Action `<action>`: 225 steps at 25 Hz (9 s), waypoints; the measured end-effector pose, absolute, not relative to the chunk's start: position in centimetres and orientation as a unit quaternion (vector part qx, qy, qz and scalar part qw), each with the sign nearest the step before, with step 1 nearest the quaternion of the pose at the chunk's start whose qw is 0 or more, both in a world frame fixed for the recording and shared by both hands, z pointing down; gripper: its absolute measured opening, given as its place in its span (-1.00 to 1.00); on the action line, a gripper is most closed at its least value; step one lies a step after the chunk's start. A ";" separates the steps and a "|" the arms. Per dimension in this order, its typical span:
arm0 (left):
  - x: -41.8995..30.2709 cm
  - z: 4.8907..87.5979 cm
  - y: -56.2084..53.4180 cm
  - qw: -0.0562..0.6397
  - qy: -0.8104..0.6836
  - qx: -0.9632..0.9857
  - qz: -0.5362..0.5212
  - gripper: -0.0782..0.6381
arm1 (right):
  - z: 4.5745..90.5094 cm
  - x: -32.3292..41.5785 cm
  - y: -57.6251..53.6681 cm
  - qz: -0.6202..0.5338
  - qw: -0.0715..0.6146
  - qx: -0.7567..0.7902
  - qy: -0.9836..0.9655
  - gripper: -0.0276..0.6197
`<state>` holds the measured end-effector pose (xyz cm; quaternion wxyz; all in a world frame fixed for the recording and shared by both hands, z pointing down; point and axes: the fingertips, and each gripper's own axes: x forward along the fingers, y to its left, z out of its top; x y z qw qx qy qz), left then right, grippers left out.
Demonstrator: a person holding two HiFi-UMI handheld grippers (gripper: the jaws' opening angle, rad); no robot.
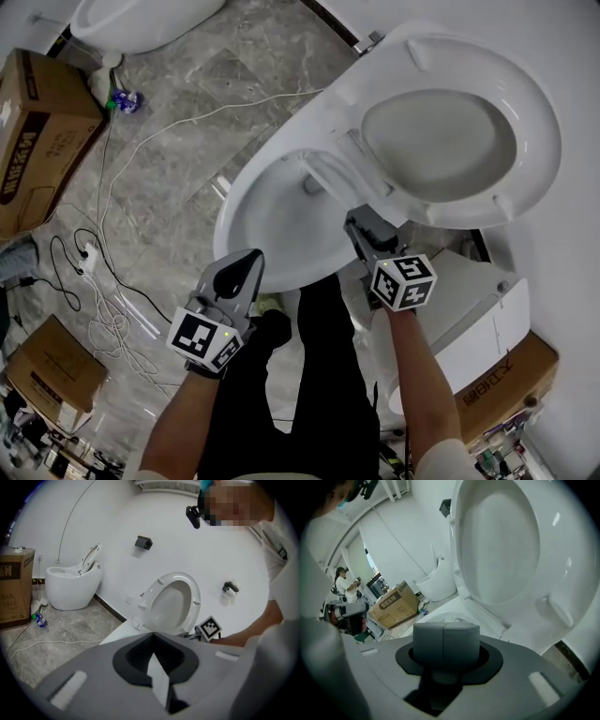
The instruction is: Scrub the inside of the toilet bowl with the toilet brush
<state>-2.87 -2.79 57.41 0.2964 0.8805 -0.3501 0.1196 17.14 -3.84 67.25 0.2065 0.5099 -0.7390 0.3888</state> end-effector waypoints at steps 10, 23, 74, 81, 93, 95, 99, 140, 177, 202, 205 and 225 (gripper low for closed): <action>-2.0 57.0 -2.6 0.291 -0.343 0.886 0.110 -0.77 | 66.6 18.2 -4.1 0.331 0.273 0.525 -0.735 -0.41; -1.4 56.3 -2.0 0.297 -0.340 0.887 0.100 -0.77 | 65.0 20.4 -3.8 0.185 0.440 0.484 -0.733 -0.41; -3.5 54.2 1.4 0.291 -0.347 0.886 0.098 -0.77 | 68.6 5.8 8.6 0.251 0.551 0.355 -0.712 -0.41; -3.9 56.3 2.1 0.298 -0.349 0.882 0.109 -0.77 | 71.3 4.0 6.7 0.259 0.522 0.385 -0.716 -0.41; -2.6 58.4 2.1 0.297 -0.340 0.886 0.104 -0.77 | 73.4 8.7 2.2 0.209 0.499 0.433 -0.721 -0.41; -2.4 58.7 2.0 0.297 -0.339 0.887 0.105 -0.77 | 73.7 10.0 1.6 0.200 0.498 0.438 -0.721 -0.41; -1.8 59.0 1.6 0.295 -0.336 0.889 0.104 -0.77 | 73.8 12.6 0.1 0.177 0.507 0.445 -0.716 -0.41; -2.7 58.2 1.3 0.296 -0.343 0.886 0.096 -0.77 | 77.0 10.9 3.7 0.251 0.567 0.437 -0.651 -0.40; -3.2 56.5 -0.2 0.289 -0.340 0.890 0.096 -0.77 | 79.0 11.0 0.2 0.228 0.606 0.409 -0.643 -0.41; -1.9 32.4 3.4 0.282 -0.313 0.902 0.094 -0.77 | 38.9 12.1 8.8 0.273 0.368 0.501 -0.735 -0.40; -1.6 28.8 4.0 0.273 -0.311 0.906 0.086 -0.77 | 33.3 11.7 9.1 0.258 0.331 0.514 -0.748 -0.40; -2.9 9.8 3.0 0.195 -0.330 0.924 0.003 -0.77 | 9.1 10.7 8.4 0.129 0.112 0.556 -0.813 -0.40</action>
